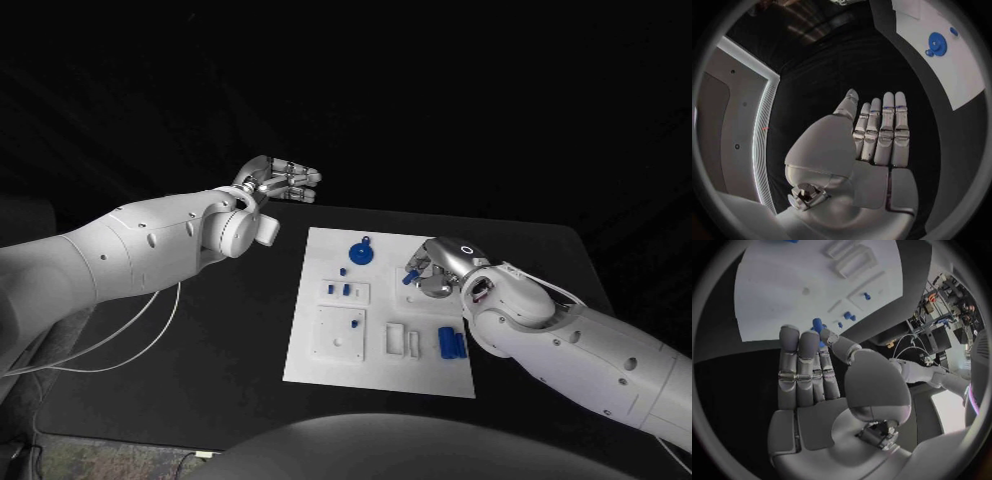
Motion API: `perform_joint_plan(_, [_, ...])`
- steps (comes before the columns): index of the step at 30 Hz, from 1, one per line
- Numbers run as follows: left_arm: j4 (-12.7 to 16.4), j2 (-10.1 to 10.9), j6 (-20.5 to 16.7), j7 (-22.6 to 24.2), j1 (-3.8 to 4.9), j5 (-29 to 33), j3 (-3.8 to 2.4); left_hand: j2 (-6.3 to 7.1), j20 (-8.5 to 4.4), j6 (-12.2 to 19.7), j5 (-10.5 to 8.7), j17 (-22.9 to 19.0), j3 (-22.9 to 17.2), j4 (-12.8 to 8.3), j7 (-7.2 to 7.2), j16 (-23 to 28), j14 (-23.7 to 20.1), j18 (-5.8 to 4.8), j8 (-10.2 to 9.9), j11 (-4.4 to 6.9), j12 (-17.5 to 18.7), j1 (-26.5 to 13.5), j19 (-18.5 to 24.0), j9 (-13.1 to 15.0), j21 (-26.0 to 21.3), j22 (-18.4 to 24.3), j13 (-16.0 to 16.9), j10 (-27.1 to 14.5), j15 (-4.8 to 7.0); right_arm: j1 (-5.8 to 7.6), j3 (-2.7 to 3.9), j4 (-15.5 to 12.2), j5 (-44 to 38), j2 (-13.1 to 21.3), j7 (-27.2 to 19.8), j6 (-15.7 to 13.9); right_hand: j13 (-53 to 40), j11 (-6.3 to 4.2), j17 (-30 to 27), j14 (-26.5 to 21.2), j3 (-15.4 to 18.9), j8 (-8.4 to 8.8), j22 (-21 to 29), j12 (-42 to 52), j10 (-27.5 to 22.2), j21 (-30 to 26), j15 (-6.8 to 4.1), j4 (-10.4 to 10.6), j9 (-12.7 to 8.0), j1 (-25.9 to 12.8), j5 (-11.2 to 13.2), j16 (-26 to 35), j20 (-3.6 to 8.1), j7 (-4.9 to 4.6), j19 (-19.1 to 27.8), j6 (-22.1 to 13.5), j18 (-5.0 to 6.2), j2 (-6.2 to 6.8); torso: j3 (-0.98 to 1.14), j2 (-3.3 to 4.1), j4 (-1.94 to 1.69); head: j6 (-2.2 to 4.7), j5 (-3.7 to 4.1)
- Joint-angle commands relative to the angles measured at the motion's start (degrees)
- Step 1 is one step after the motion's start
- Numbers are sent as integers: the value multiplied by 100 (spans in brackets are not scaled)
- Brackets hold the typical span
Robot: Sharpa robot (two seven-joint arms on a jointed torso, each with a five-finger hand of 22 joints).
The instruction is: Assemble the parts on the task board
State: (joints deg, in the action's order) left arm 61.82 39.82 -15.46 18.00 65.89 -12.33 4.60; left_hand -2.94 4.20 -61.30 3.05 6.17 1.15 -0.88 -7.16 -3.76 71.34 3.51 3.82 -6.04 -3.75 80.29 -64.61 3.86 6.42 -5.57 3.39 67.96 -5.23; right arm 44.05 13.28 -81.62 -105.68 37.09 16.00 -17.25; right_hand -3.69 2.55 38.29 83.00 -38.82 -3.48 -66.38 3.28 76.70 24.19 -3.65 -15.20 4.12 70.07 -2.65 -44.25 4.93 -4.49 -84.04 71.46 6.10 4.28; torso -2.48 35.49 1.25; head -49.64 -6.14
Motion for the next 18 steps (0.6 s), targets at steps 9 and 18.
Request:
perform_joint_plan(9, [29, -32, 75, 31, 9, -22, -5, -57, 13, 10, 37, 12, -21, 50, -6, 13, -45, 24, -10, -6, 32, -12, 0, 5, 17, 12, -3, -28, 6, 11, -9, -353, -79, -348, -81, 166, -4, -147, 13, -1, 17, -21, -29, 19, 199, 9, -38, -23, 16, -18, -17, 47, 50, -5, -166, 47, 17, -57, -6, 16, -22, -1, -32])
perform_joint_plan(18, [63, -74, 87, 18, 9, -23, -5, -57, 13, 10, 37, 12, -21, 50, -6, 13, -45, 24, -10, -6, 32, -12, 0, 5, 17, 12, -3, -28, 6, 10, -233, -331, -210, -792, -193, 179, -5, -146, 18, 2, 13, -21, -46, 19, 198, -24, -38, -35, 17, -16, -19, 59, 50, -5, -174, 43, 22, -65, -8, 15, -23, -36, -103])
